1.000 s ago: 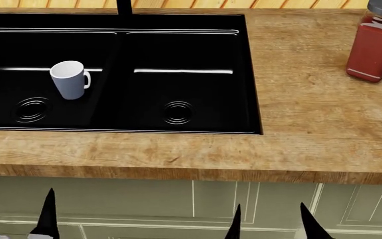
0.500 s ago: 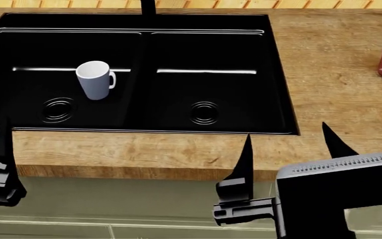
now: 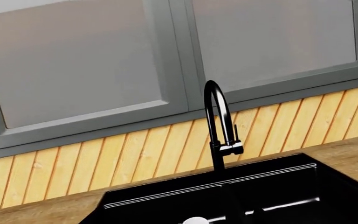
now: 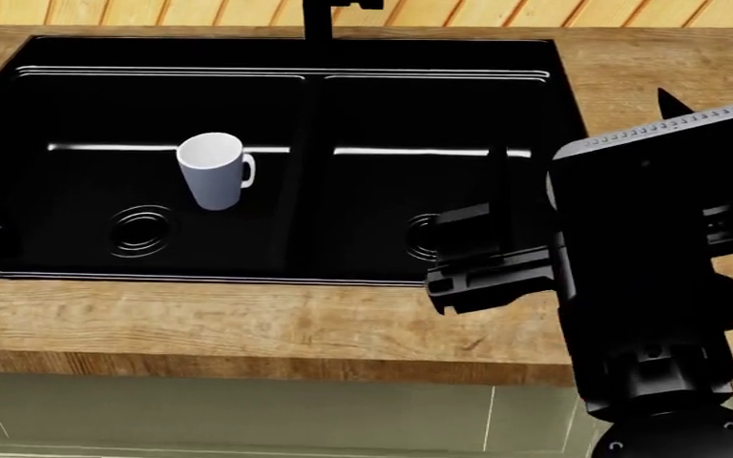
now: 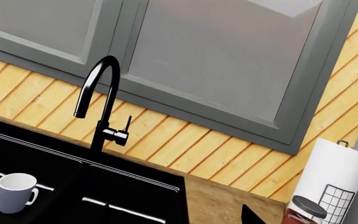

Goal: Turn on the sink faucet.

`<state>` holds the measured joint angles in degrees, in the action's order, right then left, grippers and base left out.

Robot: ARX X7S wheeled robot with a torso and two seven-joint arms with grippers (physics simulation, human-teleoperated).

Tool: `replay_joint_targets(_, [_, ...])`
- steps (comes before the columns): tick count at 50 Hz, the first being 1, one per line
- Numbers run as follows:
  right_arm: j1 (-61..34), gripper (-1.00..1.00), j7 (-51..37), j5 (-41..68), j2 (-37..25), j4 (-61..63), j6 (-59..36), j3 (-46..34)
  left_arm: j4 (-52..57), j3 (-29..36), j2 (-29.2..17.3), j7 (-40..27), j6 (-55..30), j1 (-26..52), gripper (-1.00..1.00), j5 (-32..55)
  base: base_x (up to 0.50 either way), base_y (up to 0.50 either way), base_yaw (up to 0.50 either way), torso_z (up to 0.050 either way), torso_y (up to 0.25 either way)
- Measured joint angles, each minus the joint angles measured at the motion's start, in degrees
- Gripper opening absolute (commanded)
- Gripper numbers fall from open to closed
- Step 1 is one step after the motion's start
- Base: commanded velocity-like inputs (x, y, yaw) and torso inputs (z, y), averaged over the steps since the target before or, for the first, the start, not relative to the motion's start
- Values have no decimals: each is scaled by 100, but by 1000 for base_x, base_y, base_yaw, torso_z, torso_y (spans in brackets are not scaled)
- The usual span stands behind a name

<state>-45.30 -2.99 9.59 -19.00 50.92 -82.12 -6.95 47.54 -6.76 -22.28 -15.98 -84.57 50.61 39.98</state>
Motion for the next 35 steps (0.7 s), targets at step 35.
replay_joint_targets(35, [-1448,100,-1163,1860,-447,-262,-749,19,-846,199,-415,-1350,-397,1224,100,1954,500,0,0,50,68])
